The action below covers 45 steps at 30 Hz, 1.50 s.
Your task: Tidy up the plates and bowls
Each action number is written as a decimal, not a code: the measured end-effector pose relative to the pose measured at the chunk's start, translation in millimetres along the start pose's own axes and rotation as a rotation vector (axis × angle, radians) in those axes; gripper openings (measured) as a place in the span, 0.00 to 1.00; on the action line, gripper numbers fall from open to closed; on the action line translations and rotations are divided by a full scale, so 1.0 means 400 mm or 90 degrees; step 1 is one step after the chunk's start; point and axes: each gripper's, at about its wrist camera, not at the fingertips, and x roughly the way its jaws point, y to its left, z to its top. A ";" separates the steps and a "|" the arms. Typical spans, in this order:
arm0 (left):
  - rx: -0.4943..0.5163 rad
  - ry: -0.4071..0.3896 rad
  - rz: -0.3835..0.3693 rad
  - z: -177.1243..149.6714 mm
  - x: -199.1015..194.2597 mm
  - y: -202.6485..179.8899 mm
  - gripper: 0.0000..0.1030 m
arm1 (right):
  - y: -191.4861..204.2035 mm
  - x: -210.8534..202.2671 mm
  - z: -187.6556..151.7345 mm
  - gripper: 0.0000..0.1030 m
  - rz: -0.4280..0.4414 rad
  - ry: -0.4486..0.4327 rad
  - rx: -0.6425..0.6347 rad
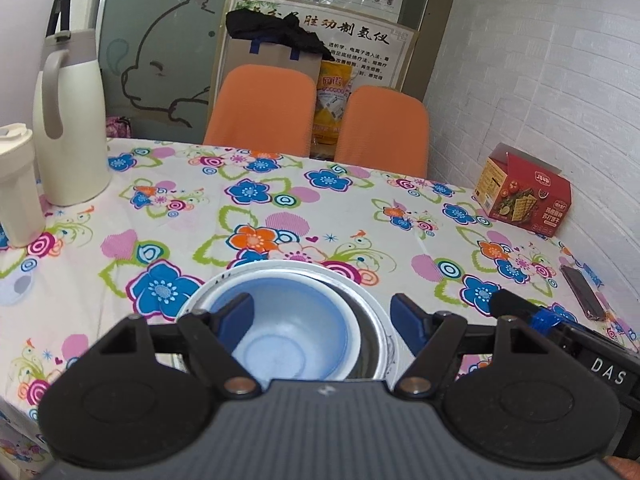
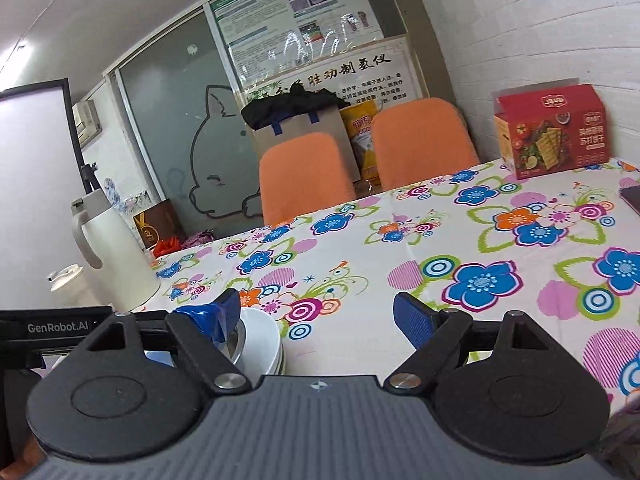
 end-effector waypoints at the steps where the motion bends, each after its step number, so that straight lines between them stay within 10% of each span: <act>1: 0.001 -0.003 0.002 -0.005 -0.007 -0.005 0.71 | -0.005 -0.010 -0.003 0.68 -0.004 -0.003 0.001; 21: 0.068 0.007 0.043 -0.231 -0.083 -0.092 0.71 | -0.023 -0.108 -0.165 0.69 -0.141 0.053 -0.033; 45: 0.101 -0.025 0.069 -0.359 -0.185 -0.082 0.71 | 0.063 -0.174 -0.278 0.69 -0.123 0.128 -0.118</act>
